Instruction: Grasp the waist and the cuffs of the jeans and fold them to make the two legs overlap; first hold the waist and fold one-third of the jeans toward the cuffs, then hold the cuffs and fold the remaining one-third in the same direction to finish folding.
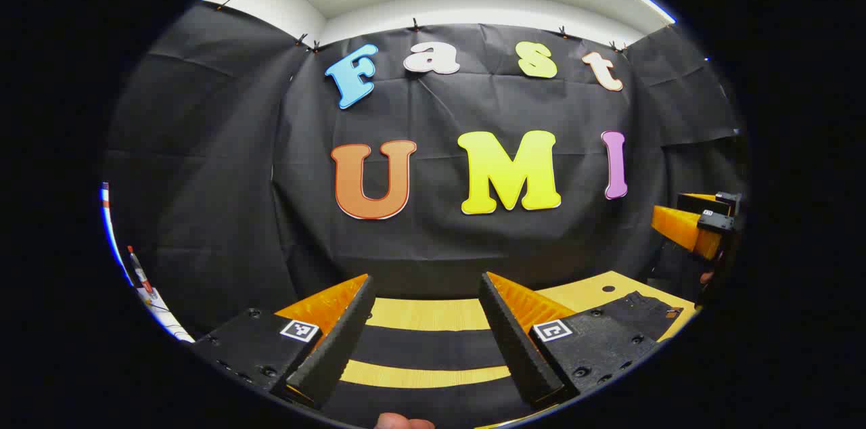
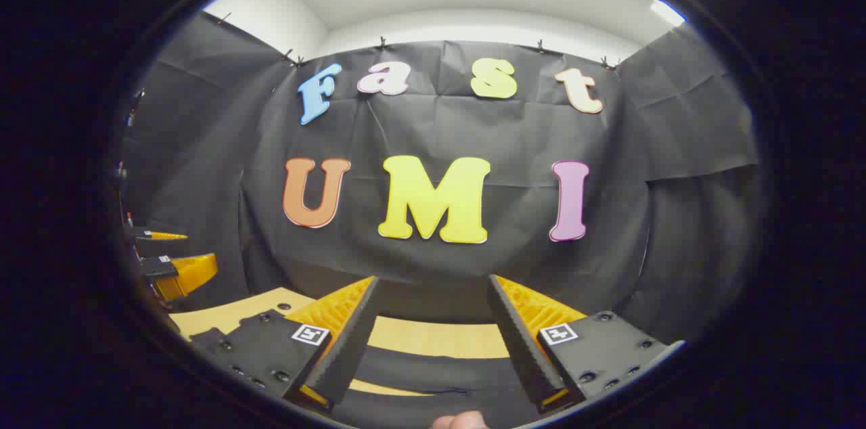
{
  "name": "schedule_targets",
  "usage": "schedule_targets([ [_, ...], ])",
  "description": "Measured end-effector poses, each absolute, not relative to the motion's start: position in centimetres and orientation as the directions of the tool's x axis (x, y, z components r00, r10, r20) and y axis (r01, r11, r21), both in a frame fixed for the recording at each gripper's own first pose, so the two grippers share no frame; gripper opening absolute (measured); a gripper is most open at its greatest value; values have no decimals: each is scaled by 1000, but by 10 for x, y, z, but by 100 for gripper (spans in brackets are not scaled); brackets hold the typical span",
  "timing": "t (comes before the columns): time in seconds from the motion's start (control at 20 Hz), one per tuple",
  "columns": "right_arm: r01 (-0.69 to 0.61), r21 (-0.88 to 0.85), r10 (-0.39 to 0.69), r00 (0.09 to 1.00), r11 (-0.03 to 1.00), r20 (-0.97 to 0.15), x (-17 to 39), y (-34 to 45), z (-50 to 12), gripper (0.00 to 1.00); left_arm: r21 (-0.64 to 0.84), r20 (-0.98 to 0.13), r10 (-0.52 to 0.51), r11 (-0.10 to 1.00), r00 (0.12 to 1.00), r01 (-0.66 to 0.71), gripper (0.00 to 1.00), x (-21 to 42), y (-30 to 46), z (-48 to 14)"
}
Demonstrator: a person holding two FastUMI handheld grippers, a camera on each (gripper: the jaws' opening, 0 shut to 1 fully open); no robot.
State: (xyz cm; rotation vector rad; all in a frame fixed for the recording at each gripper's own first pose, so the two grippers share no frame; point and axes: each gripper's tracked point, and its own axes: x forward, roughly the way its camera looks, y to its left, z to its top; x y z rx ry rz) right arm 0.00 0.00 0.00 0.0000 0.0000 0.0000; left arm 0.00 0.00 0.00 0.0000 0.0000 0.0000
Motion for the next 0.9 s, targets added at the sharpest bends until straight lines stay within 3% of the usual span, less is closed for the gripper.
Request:
schedule_targets([
  [0.9, 69, 4, -69, 996, 998, -64, 12, -38, -24, 97, -4, -59, 16, 1000, 998, -17, 99, 14, 5, -21],
])
